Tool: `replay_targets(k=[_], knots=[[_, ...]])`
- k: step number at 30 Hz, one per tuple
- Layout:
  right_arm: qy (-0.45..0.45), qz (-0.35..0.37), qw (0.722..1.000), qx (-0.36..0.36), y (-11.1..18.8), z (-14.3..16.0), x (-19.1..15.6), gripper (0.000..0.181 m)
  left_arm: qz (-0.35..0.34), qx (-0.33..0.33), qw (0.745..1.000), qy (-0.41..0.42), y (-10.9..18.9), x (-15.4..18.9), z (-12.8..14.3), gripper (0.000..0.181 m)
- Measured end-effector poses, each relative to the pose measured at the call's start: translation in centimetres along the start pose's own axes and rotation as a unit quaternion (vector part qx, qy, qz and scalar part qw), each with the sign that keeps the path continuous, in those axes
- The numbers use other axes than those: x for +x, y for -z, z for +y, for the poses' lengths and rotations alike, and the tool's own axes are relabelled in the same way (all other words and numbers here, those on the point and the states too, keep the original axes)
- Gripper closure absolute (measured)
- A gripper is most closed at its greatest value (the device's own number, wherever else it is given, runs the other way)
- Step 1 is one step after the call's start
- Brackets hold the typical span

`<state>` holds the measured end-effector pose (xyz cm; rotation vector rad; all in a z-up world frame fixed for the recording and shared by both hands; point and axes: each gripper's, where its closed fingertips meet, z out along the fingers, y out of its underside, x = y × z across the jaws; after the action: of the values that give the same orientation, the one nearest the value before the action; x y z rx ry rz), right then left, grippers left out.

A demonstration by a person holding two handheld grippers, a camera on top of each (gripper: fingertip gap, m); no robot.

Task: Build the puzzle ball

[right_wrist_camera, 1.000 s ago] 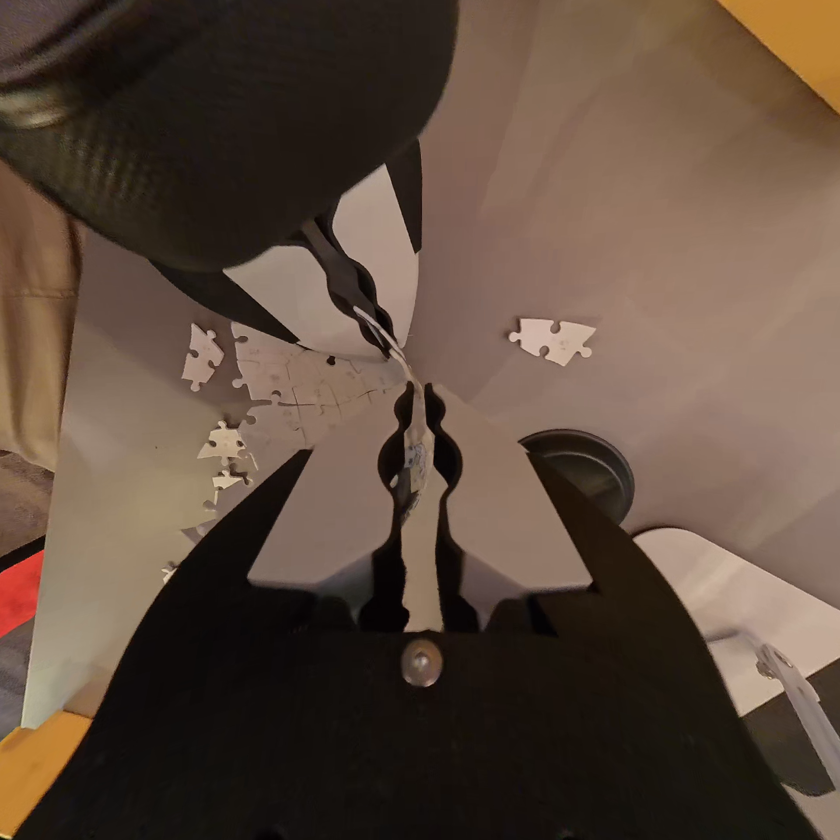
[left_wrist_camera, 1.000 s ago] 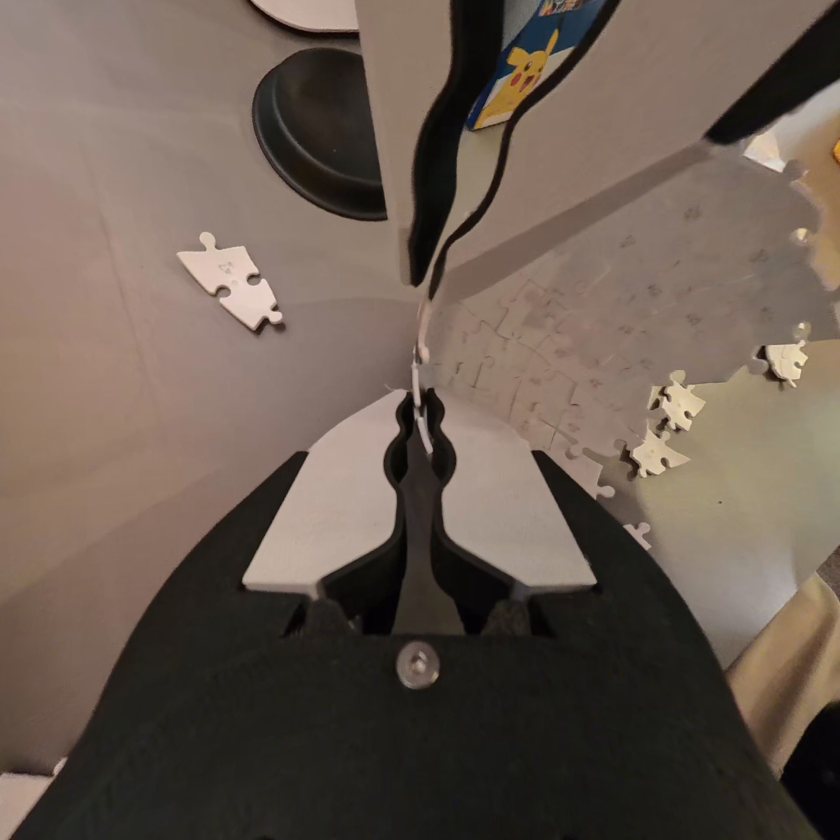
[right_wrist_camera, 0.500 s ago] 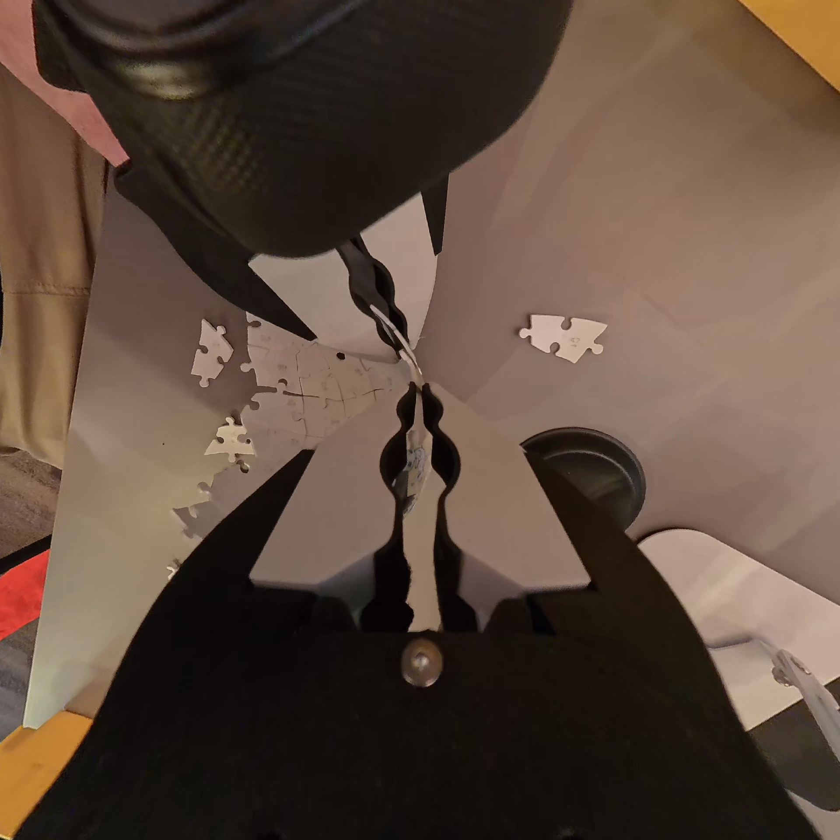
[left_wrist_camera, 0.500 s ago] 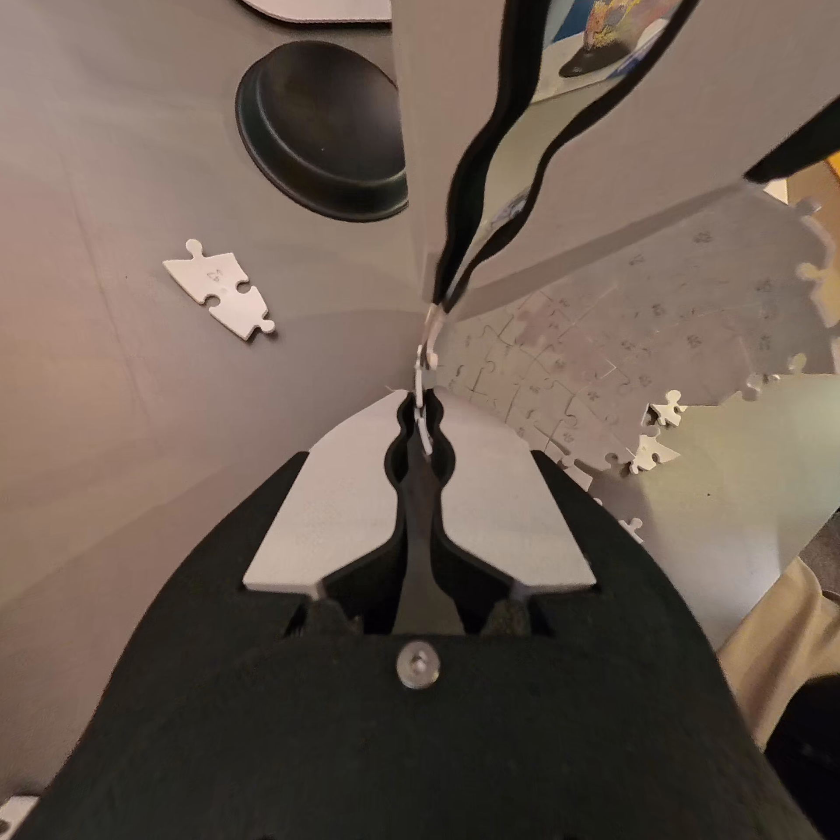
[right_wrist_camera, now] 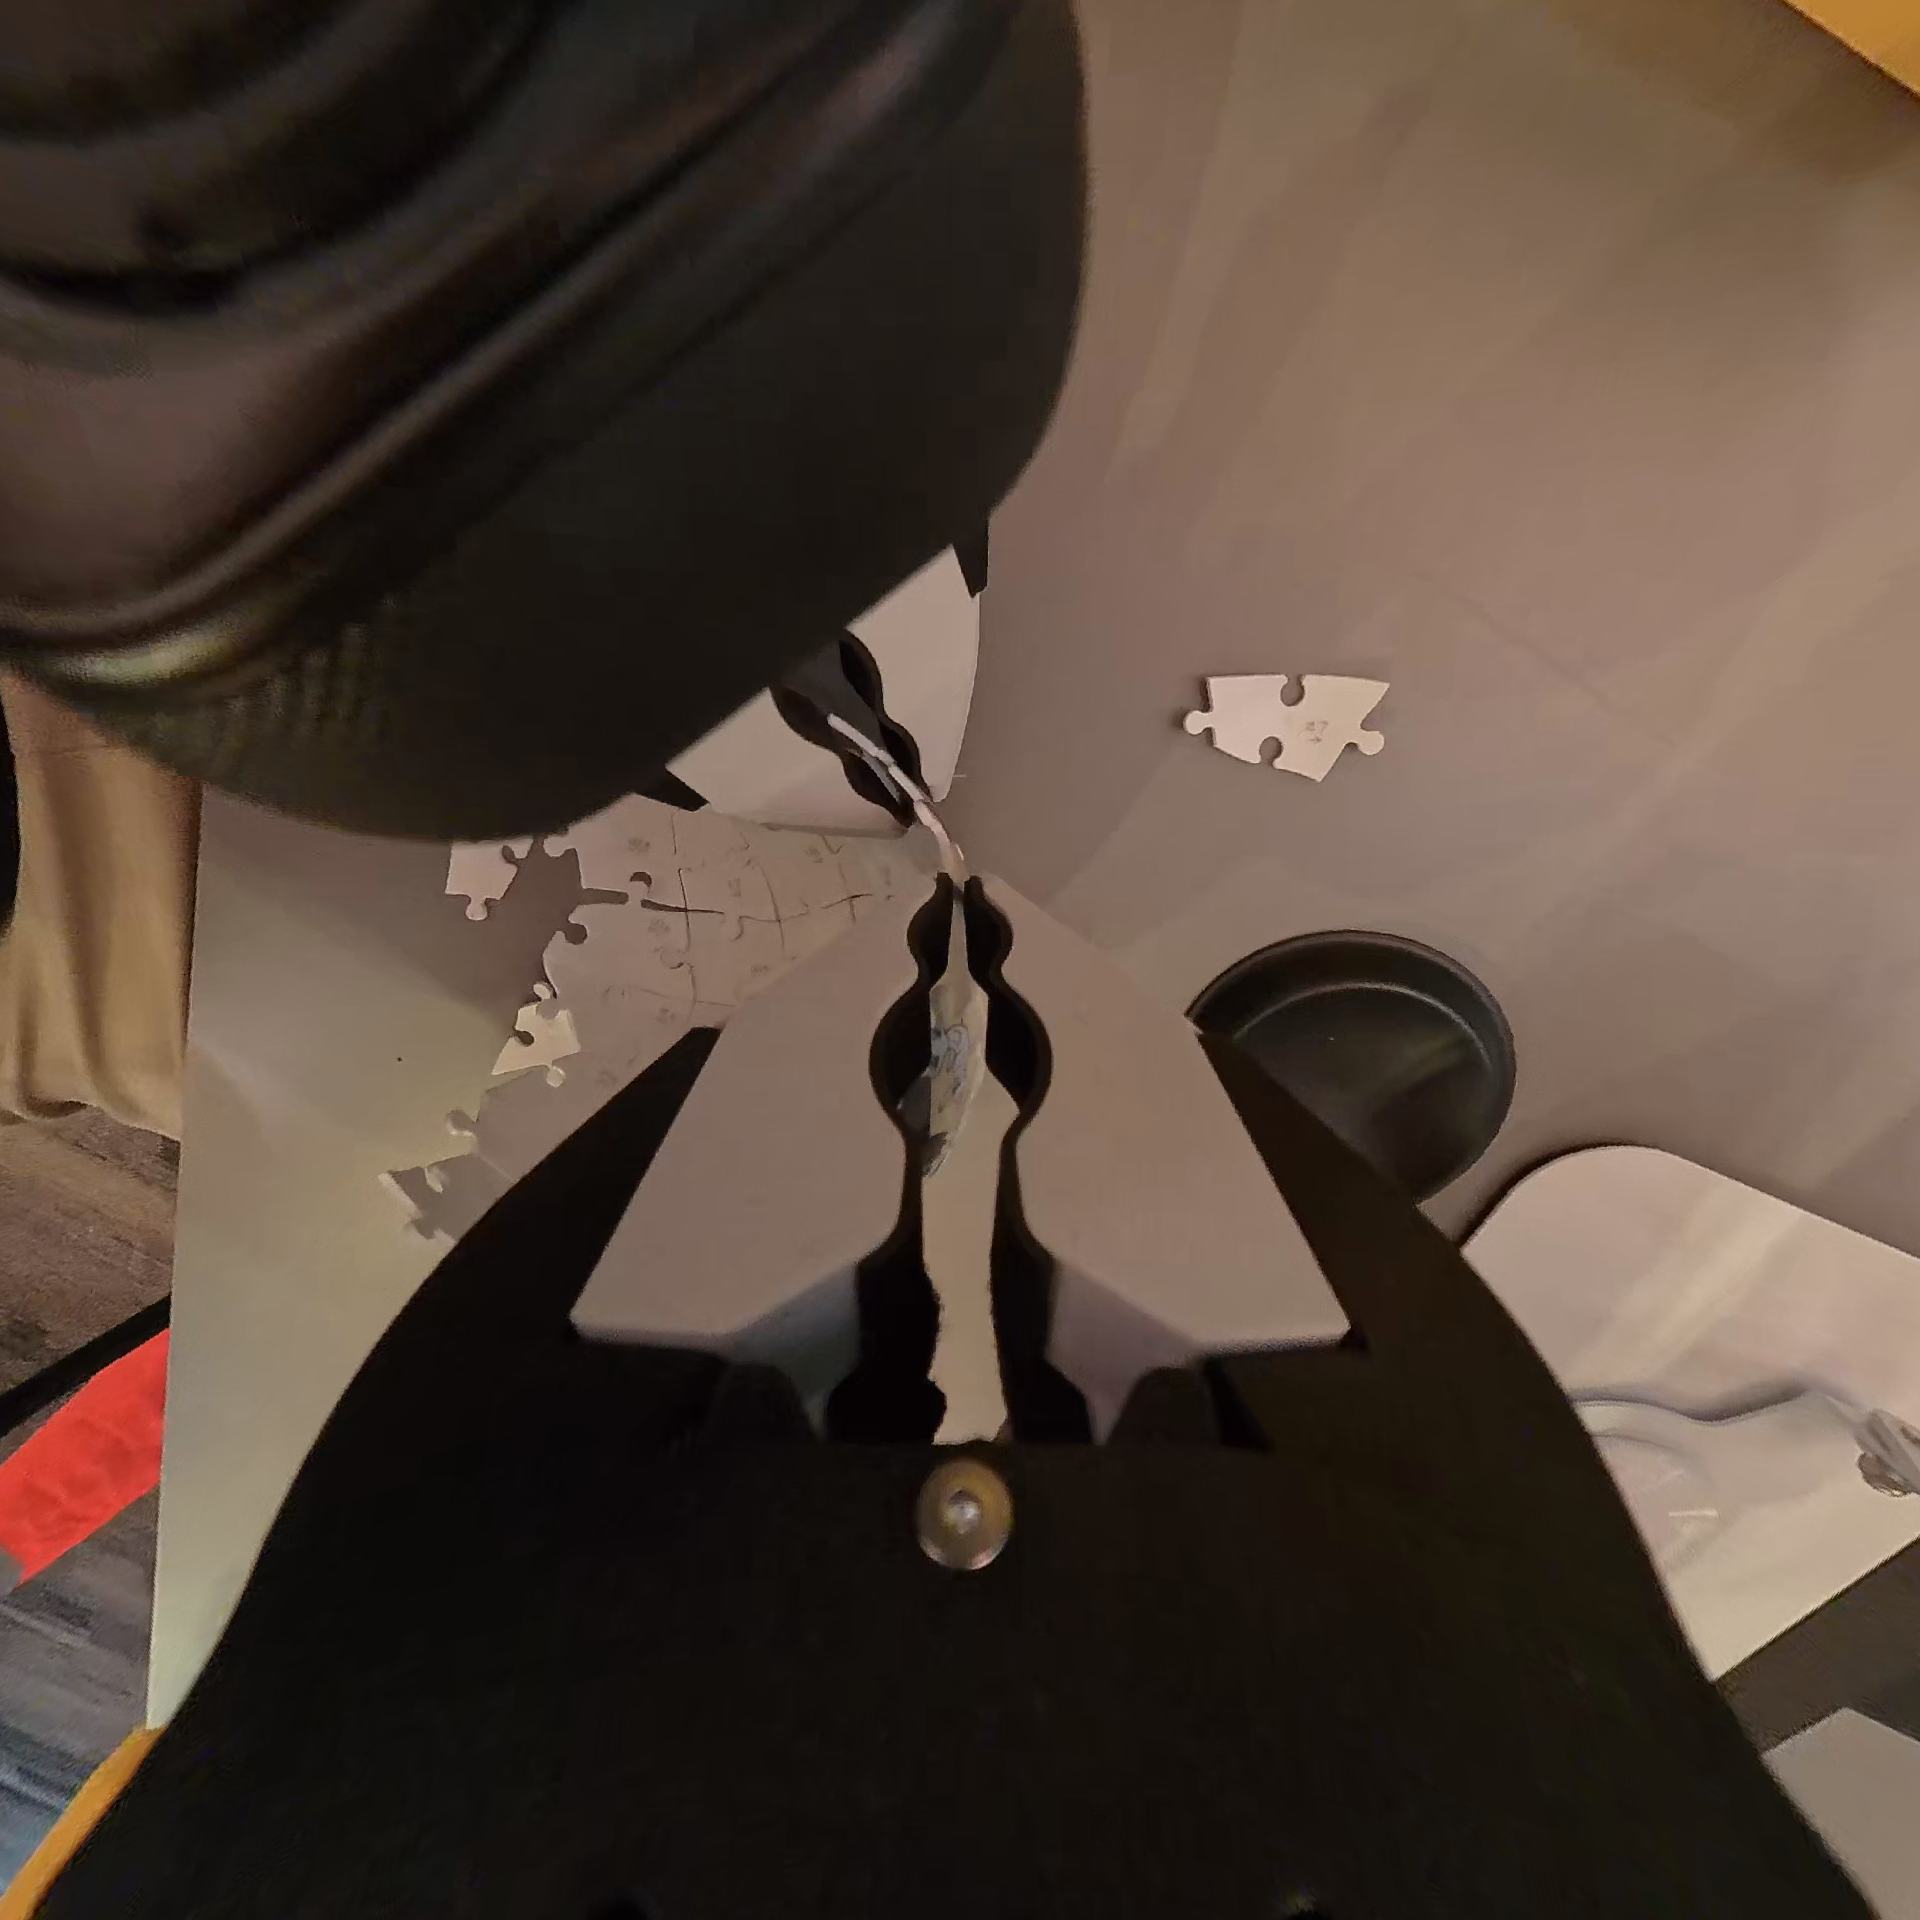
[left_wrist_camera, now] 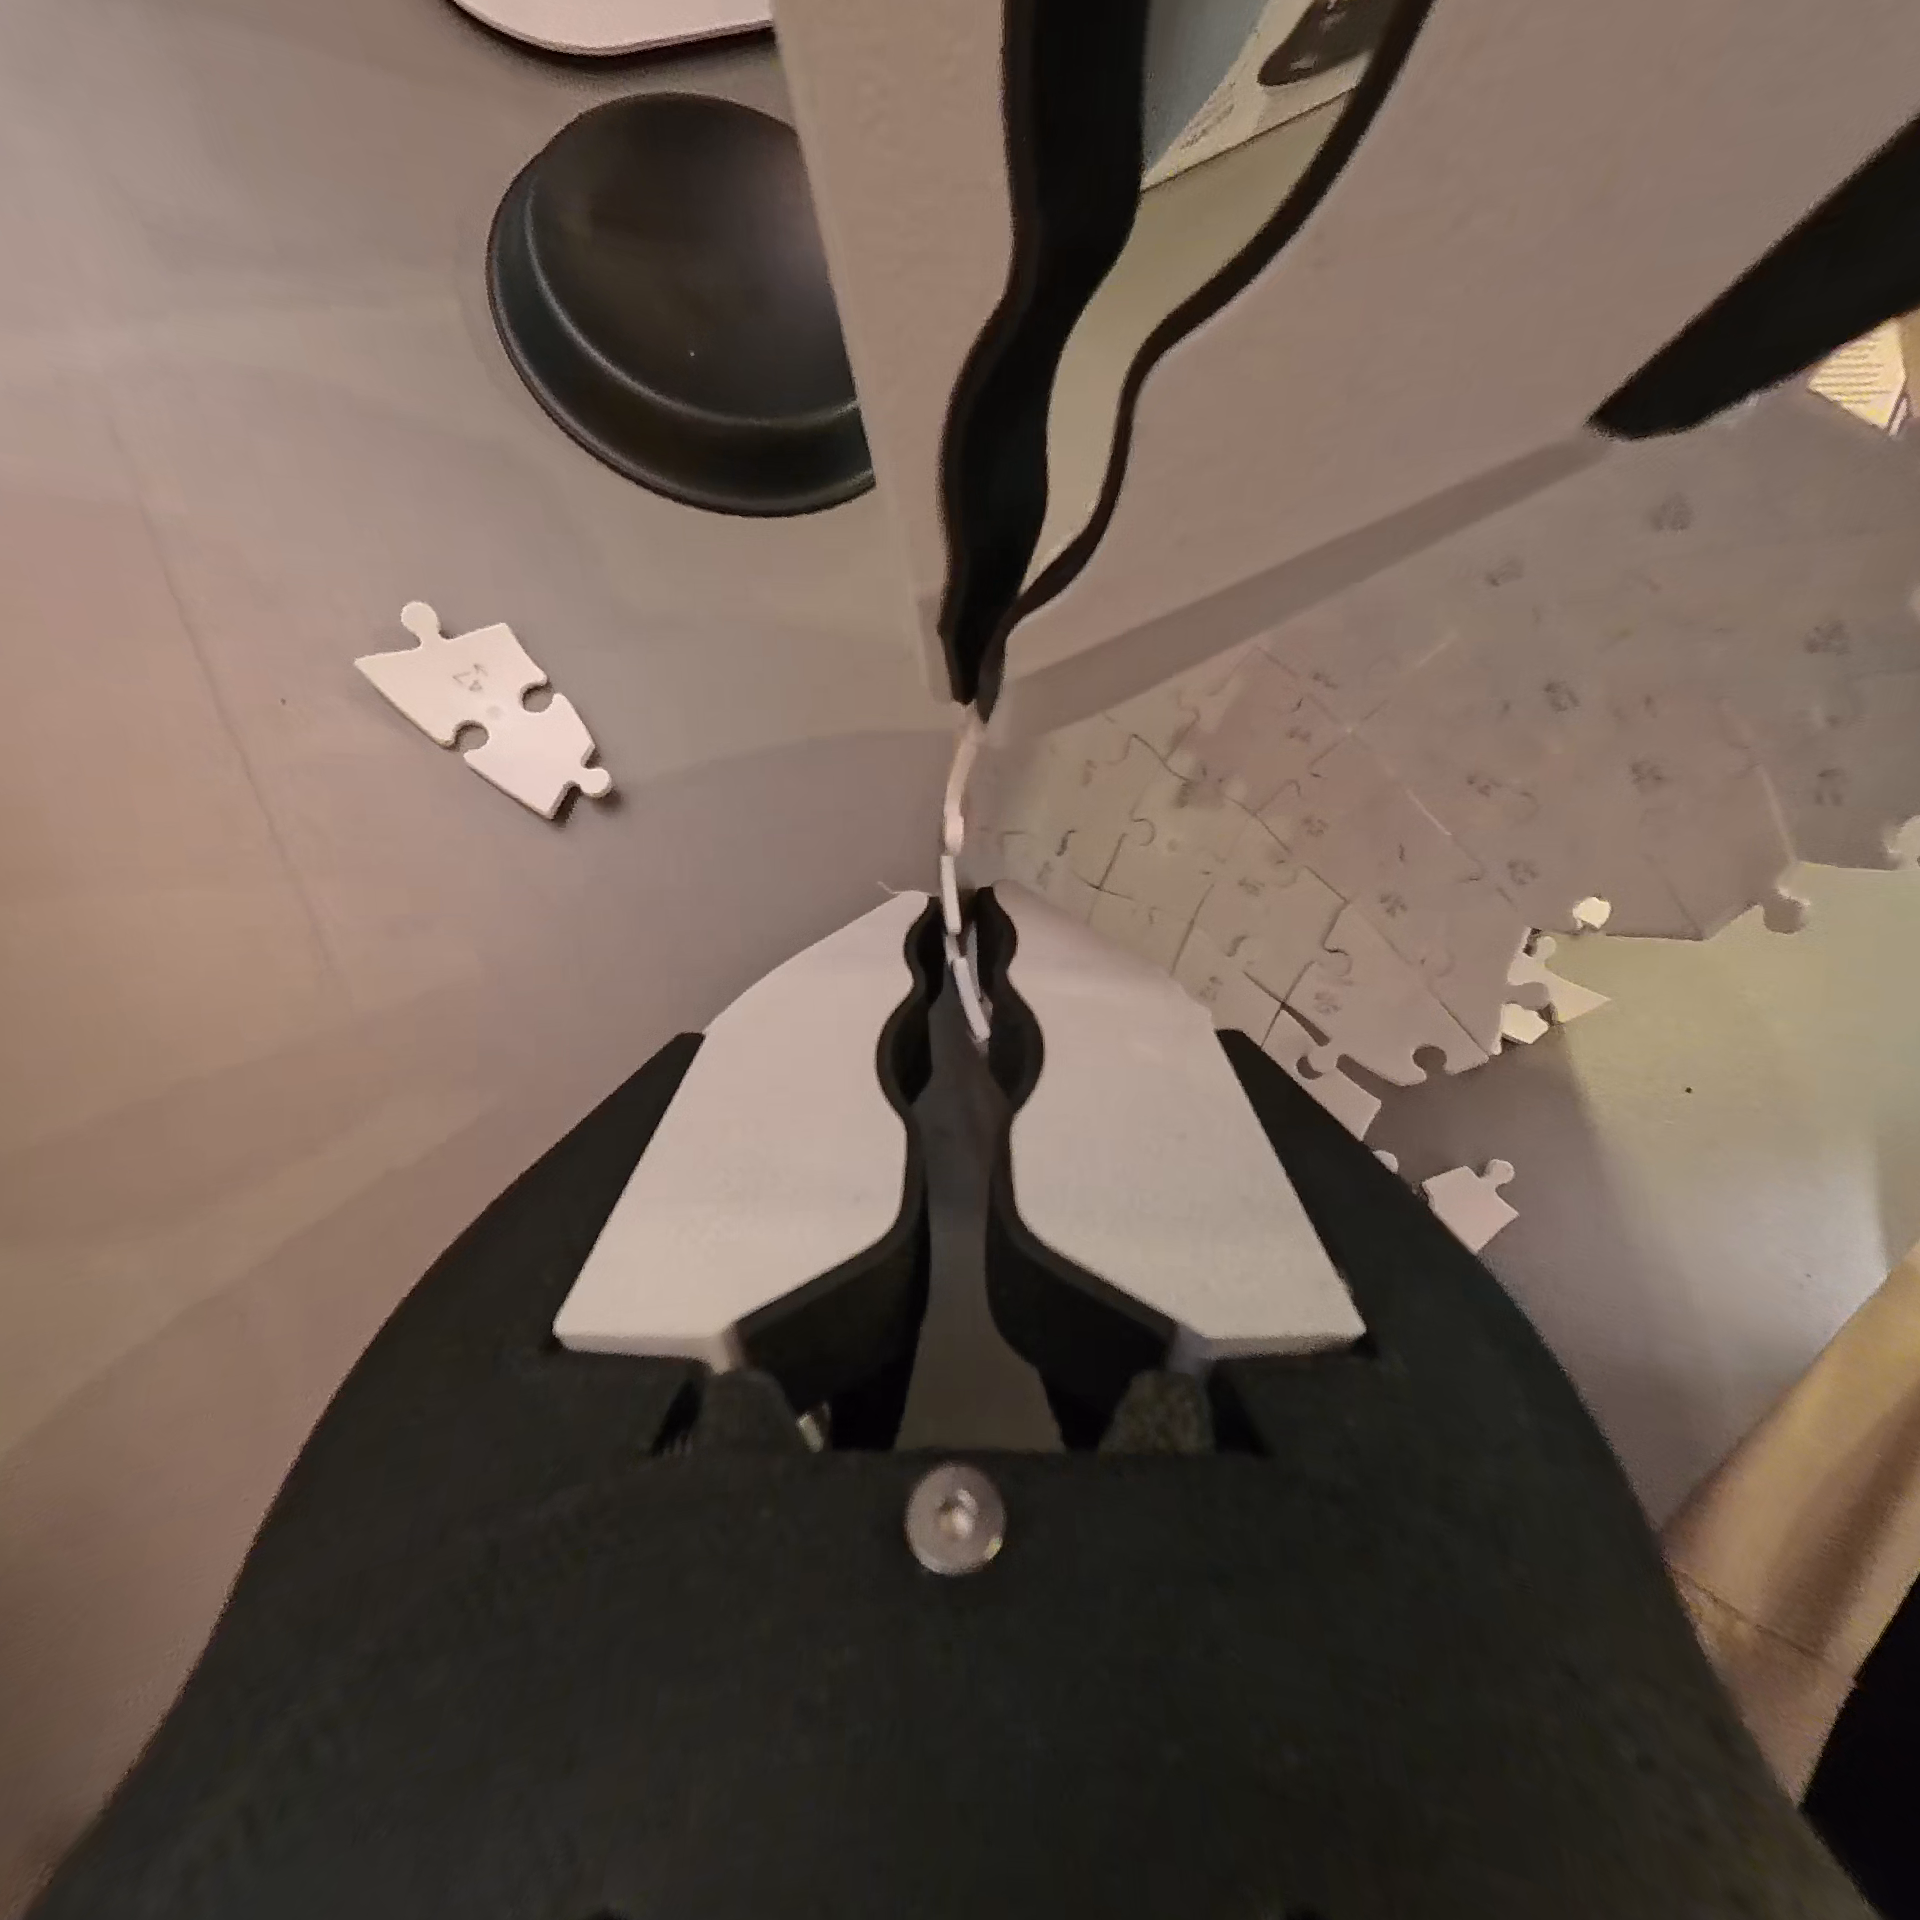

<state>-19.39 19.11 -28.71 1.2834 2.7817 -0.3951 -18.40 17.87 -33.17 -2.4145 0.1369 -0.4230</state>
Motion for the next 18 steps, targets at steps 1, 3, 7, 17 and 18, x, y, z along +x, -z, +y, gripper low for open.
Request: replay_targets(k=[1, 3, 7, 17, 18], knots=[[-0.001, 0.001, 1.0, 0.001, 0.01, 0.02, -0.04, 0.18, 0.003, 0.001, 1.0, 0.001, -0.01, 0.02, -0.01, 0.176], [0.0, 0.002, 1.0, 0.004, 0.04, 0.05, -0.11, 0.18, 0.013, 0.004, 1.0, 0.002, -0.02, 0.13, -0.02, 0.176], [-0.001, -0.001, 1.0, 0.009, -0.01, 0.19, -0.32, 0.181, 0.027, 0.023, 0.999, 0.001, 0.02, 0.34, -0.46, 0.175], [-0.001, -0.003, 1.0, 0.01, -0.26, 0.37, -0.6, 0.181, 0.039, 0.04, 0.998, -0.008, -0.16, 0.75, -0.78, 0.177], [-0.001, -0.004, 1.0, 0.011, -0.23, 0.37, -0.64, 0.181, 0.04, 0.04, 0.998, -0.009, -0.11, 0.76, -0.8, 0.177]])
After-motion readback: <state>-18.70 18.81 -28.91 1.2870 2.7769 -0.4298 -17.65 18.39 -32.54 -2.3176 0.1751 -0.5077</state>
